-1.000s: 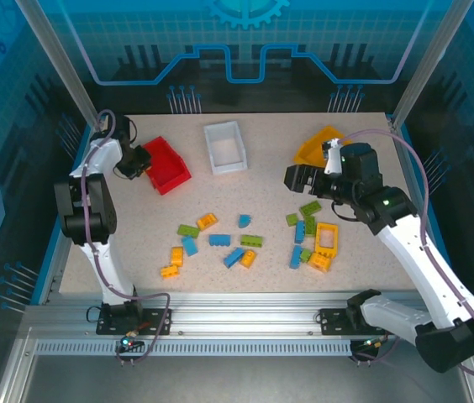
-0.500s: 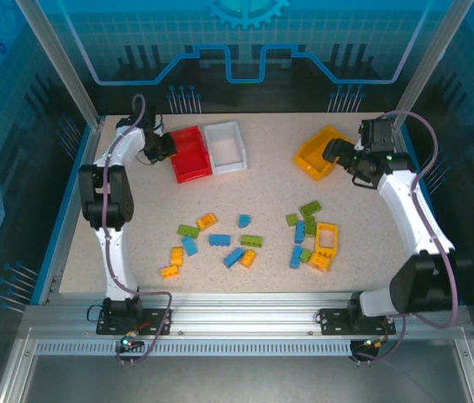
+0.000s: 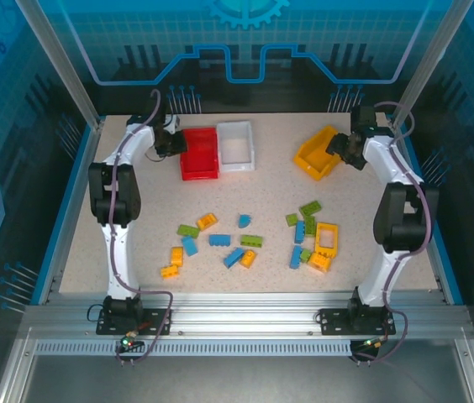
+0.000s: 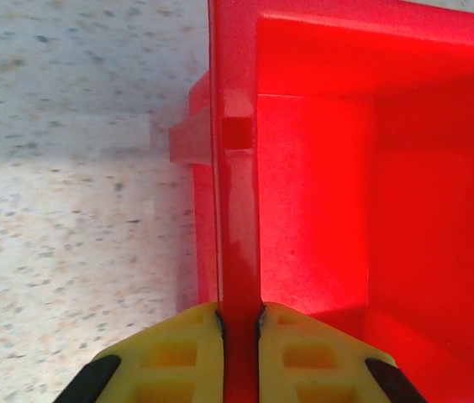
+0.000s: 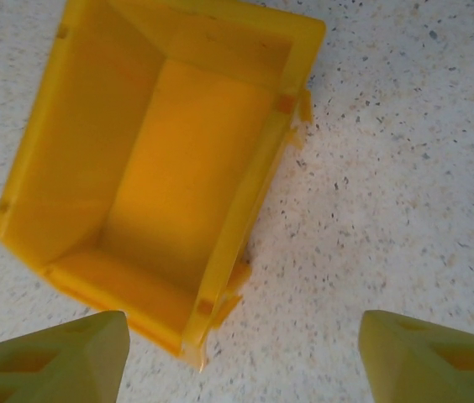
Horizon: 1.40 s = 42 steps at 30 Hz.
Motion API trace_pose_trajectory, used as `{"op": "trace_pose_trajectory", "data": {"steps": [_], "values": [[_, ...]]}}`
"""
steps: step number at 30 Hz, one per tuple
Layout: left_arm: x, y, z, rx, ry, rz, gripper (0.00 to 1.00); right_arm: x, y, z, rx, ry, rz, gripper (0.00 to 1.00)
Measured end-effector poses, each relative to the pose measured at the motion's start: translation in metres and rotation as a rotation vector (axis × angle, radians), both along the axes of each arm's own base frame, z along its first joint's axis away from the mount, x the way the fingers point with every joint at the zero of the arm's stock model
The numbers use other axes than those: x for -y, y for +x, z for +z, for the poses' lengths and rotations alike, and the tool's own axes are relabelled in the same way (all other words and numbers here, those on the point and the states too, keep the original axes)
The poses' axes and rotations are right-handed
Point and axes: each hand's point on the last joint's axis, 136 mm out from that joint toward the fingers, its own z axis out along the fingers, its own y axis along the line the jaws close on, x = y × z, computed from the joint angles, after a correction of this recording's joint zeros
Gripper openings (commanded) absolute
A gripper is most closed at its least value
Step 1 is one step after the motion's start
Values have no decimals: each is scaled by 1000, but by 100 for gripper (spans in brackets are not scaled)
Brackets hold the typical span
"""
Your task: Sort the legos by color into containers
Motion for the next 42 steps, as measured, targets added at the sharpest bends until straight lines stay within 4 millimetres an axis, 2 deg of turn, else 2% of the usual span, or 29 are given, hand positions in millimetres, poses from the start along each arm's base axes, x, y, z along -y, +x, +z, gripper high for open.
{"op": "trace_pose_trajectory", "data": {"steps": [3, 5, 6, 10, 14, 16, 21, 24, 29, 34, 38, 40, 42], "values": [[12, 0, 0, 4, -18, -25, 17, 2, 11, -20, -39, -13, 4, 60], [15, 0, 1, 6, -24, -33, 30, 4, 15, -32, -68, -28, 11, 55], [17, 0, 1, 8, -28, -35, 32, 5, 16, -37, -82, -37, 15, 51], [17, 0, -1, 11, -29, -28, 44, 4, 22, -46, -110, -80, 52, 37], [12, -12, -1, -11, -20, 6, 44, -3, 32, -46, -122, -155, 114, 25], [9, -20, 6, -10, -11, 27, 44, -11, 38, -45, -118, -193, 159, 23], [4, -34, 43, 51, -12, 79, 44, -41, 39, -45, -124, -259, 289, 22], [3, -50, 67, 96, -30, 101, 44, -63, 41, -40, -111, -281, 360, 20], [3, -74, 90, 143, -57, 130, 44, -91, 44, -32, -84, -290, 440, 20], [9, -98, 94, 145, -98, 147, 44, -111, 41, -32, -84, -295, 491, 20], [21, -114, 94, 135, -127, 141, 44, -133, 48, -32, -69, -285, 528, 21], [27, -122, 93, 131, -135, 133, 44, -140, 48, -37, -72, -281, 542, 24], [34, -130, 90, 120, -146, 126, 44, -143, 46, -42, -86, -278, 548, 33]]}}
